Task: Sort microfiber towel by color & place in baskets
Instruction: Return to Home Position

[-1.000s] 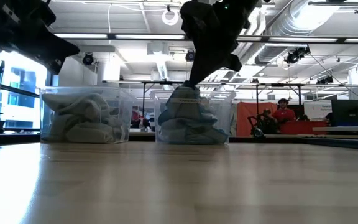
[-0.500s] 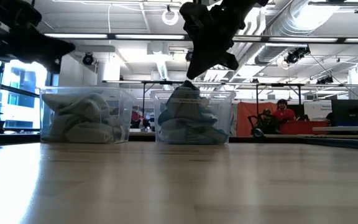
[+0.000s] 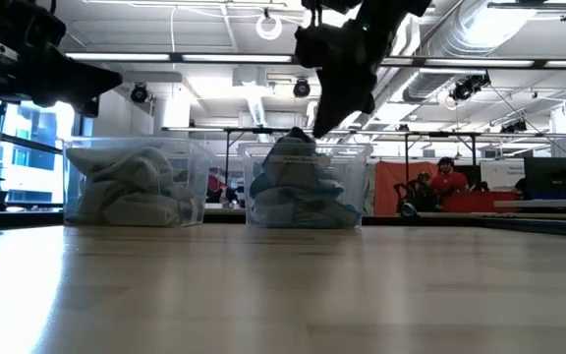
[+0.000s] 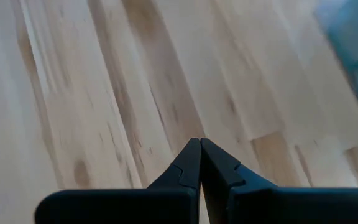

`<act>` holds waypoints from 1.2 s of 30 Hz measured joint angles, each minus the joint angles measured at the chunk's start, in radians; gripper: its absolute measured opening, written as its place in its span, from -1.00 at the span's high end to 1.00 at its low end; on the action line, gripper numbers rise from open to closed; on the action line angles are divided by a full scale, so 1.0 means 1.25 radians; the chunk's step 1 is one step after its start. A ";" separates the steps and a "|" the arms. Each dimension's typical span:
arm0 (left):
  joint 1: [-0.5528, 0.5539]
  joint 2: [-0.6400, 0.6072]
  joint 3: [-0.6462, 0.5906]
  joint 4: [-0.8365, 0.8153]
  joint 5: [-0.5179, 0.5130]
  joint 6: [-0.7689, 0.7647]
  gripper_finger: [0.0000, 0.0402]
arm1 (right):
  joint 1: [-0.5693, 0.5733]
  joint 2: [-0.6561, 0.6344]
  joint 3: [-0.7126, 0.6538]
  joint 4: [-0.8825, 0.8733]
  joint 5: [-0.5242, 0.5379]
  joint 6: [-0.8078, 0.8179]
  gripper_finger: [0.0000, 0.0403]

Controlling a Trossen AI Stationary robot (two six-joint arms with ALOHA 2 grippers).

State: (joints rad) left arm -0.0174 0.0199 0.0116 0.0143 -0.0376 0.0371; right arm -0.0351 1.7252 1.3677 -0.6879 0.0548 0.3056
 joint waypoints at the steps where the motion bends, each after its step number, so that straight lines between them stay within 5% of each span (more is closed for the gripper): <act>1: 0.000 0.004 0.000 -0.003 0.000 0.019 1.00 | 0.003 0.000 -0.010 -0.001 0.000 -0.020 1.00; 7: 0.000 0.010 0.000 -0.002 0.000 0.036 1.00 | 0.018 0.000 -0.113 0.093 -0.005 -0.072 1.00; 15: 0.000 0.010 0.000 -0.002 0.000 0.036 1.00 | 0.020 -0.069 -0.357 0.441 -0.038 -0.067 1.00; 36: 0.000 0.010 0.000 -0.001 0.000 0.036 1.00 | -0.023 -0.649 -1.051 1.191 -0.031 -0.078 1.00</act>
State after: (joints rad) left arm -0.0174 0.0326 0.0116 0.0125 -0.0376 0.0822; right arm -0.0643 0.9144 0.0542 0.8010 0.0160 0.2081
